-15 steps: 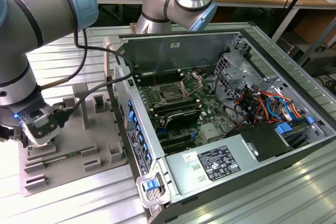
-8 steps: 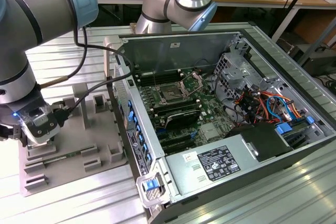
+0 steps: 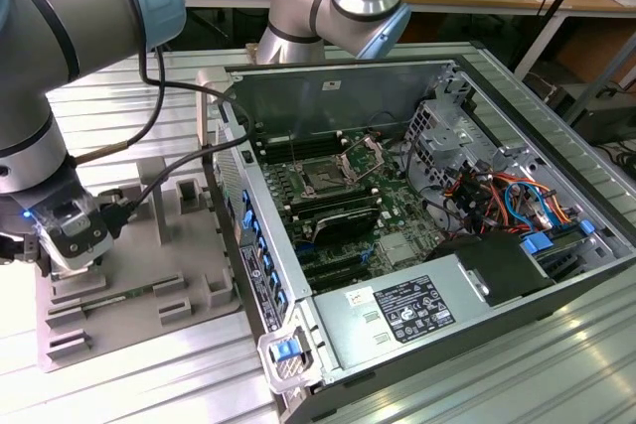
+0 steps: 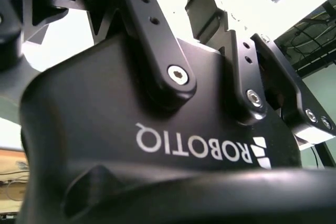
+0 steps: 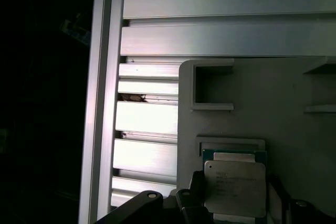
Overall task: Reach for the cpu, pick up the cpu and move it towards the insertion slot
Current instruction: 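Pick up the cpu and move it towards the insertion slot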
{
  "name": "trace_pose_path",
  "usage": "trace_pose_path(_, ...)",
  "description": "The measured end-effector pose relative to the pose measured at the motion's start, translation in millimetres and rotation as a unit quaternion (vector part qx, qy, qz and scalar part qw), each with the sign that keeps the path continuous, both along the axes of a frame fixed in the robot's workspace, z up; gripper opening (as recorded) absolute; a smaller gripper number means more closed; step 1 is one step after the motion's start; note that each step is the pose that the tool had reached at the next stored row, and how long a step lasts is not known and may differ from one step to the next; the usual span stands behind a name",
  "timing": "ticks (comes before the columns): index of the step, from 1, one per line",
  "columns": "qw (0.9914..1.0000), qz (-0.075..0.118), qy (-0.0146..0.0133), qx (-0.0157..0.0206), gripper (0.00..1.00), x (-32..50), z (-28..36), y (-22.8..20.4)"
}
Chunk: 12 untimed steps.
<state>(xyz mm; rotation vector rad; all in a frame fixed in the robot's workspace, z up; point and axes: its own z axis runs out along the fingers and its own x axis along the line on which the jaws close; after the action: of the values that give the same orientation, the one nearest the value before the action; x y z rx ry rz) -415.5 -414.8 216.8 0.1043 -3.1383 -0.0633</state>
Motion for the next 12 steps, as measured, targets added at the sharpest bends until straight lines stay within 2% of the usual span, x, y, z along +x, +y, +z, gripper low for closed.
trace_pose_path(12, 1.00000, 0.000, 0.0000, 0.0000, 0.55, 0.0, 6.3, 0.0)
